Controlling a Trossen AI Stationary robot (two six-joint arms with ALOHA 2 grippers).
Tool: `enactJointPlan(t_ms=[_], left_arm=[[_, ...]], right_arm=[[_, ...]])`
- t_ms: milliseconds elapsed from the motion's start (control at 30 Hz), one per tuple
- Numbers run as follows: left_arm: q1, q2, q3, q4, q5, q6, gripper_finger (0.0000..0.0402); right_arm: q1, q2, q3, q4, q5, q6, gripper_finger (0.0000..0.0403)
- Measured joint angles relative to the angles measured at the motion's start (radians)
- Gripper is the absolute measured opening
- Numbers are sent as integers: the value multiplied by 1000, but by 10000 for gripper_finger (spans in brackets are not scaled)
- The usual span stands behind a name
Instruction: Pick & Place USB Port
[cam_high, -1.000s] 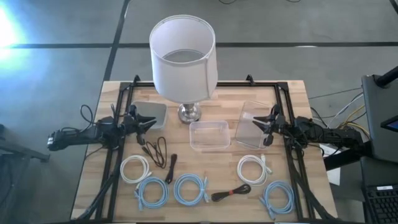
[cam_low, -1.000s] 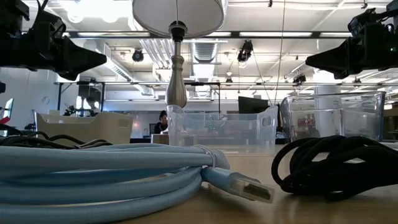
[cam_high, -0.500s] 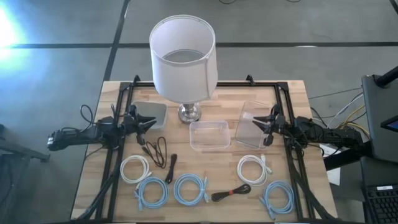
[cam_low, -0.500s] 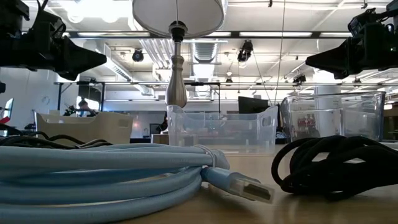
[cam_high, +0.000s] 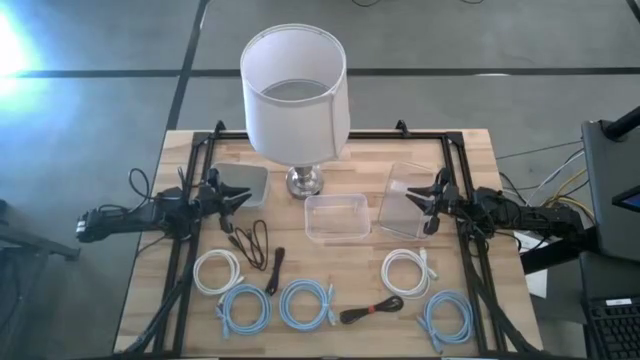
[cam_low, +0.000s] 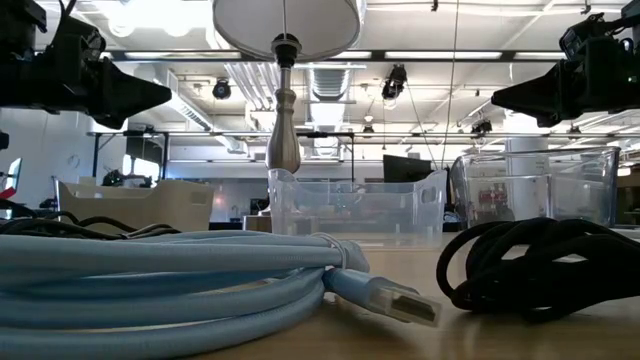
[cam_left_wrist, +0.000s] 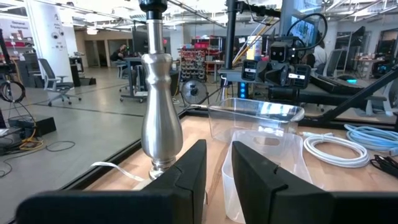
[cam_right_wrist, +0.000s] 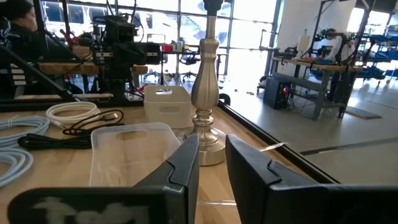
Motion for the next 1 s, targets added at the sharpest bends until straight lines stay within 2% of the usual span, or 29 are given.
enactJointPlan(t_ms=[300, 500, 667, 867, 1000], left_arm=[[0, 0, 0, 36, 28, -10, 80], [0, 0, 7, 120, 170, -28, 81], [0, 37, 80, 110, 287, -31, 93], [0, 156, 241, -118, 305, -30, 141], [0, 286, 379, -368, 305, -14, 166]], right_arm=[[0, 0, 0, 0, 0, 0, 73], [0, 0, 0, 0, 0, 3, 82], [0, 0, 0, 0, 0, 3, 87], [0, 0, 0, 0, 0, 0, 80], [0, 0, 0, 0, 0, 0, 73]])
